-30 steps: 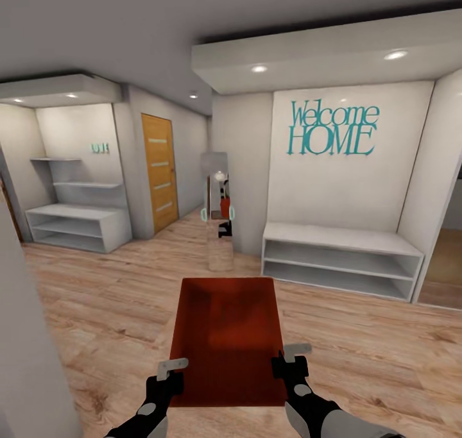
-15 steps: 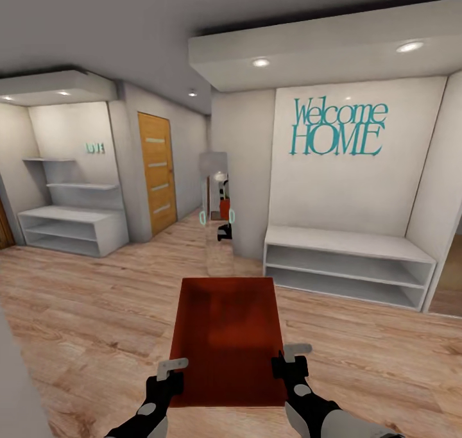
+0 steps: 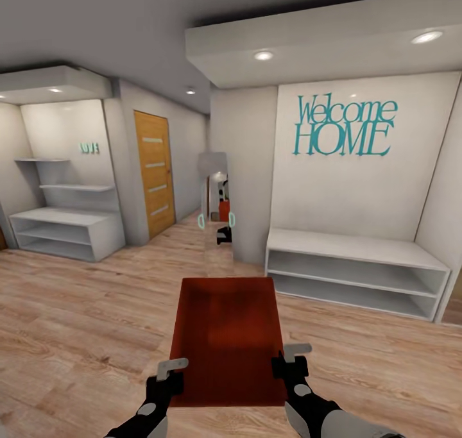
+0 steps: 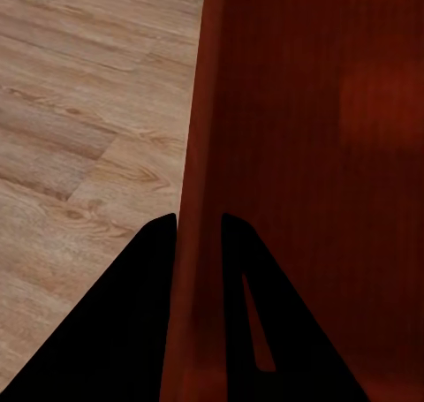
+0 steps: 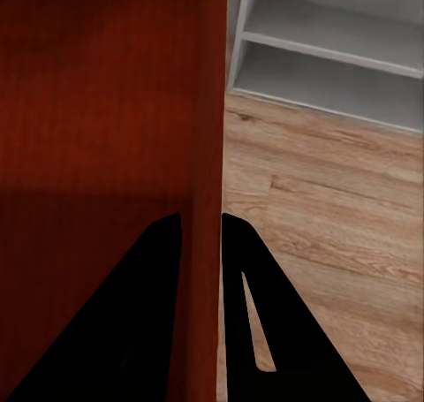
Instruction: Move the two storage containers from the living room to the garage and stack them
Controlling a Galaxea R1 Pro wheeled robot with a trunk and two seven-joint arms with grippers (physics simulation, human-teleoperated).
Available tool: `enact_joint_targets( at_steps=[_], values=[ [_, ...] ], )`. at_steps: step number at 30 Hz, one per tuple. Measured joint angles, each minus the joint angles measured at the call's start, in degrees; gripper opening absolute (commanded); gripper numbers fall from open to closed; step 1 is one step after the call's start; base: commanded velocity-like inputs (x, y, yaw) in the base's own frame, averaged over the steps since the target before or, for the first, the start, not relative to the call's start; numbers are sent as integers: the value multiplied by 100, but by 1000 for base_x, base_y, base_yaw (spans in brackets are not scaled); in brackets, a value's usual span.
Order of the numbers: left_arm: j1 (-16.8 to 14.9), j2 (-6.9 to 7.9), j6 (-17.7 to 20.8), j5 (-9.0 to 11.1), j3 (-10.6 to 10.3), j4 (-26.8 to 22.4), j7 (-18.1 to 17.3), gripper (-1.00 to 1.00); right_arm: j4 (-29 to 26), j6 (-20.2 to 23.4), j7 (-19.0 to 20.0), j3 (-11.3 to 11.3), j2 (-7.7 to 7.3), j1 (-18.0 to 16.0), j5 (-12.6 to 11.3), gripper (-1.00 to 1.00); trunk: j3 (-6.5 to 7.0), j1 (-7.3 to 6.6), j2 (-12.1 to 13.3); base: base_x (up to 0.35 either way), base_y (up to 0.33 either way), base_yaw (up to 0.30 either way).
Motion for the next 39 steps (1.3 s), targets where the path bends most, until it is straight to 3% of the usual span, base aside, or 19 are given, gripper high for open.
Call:
enact_joint_targets(
  at_steps=[33,39],
  values=[
    [0,3,-2,-11,9,7,-5,-100,6,-1,4,3,2,-2,3,-100,0,0,0,322,0,1],
    [1,3,-1,-8,7,6,-3,-100,8,0,8,1,1,-1,4,-100,0,0,0,322,0,159]
  ],
)
